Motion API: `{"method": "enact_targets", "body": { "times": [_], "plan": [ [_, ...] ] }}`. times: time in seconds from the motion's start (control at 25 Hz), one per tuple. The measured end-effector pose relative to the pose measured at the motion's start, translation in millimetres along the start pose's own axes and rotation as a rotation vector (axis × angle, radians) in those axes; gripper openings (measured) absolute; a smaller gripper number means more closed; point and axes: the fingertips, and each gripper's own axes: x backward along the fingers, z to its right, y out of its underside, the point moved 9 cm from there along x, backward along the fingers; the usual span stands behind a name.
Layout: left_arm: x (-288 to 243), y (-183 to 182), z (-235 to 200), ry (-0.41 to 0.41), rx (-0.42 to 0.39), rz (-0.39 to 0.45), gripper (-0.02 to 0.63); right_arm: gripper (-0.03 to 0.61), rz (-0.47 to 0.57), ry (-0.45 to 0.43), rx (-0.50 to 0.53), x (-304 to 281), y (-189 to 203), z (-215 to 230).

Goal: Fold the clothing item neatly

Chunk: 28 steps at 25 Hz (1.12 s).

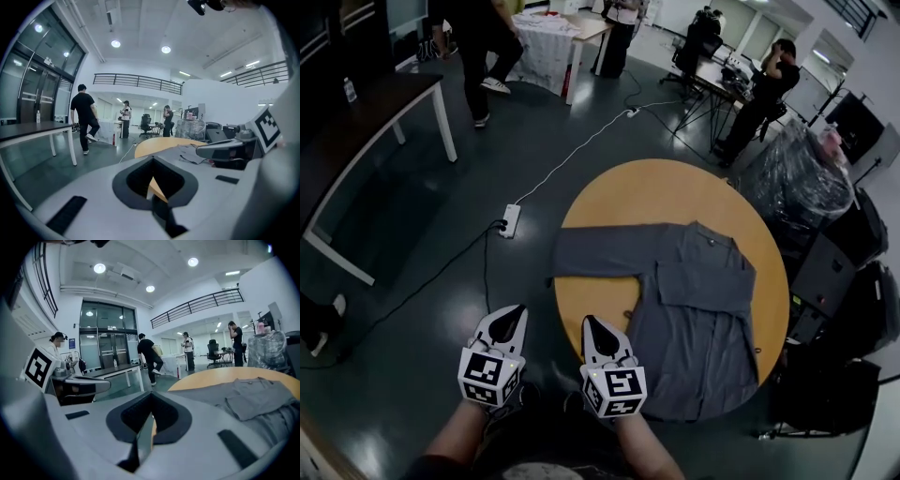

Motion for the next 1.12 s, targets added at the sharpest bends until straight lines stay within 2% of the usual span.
{"method": "enact_targets", "body": {
  "times": [0.12, 0.32, 0.52, 0.64, 0.84, 1.12],
  "plan": [
    [-11, -3, 0, 0.0, -0.012, -0.005, 0.008, -0.009, -0.006, -0.01, -0.033, -9, 1, 6],
    [-8, -7, 19, -0.043, -0.022, 0.005, 0.008, -0.01, 0.013, -0.046, -0.005, -20, -3, 20],
    [-3, -4, 12, -0.098, -0.03, -0.023, 0.008, -0.009, 0.0, -0.086, -0.091, -41, 8, 22],
    [-2, 0, 7, -0.113, -0.043, -0.055, 0.008, -0.01, -0.035, -0.102, -0.1, -47, 19, 17],
    [-12, 0, -6, -0.121, -0.042, -0.051, 0.008, -0.009, -0.078, -0.085, -0.126, -63, 32, 15],
    [-40, 1, -45, -0.042, -0.059, -0.051, 0.008, -0.009, -0.096, 0.002, -0.081, -98, 40, 1]
  ]
}}
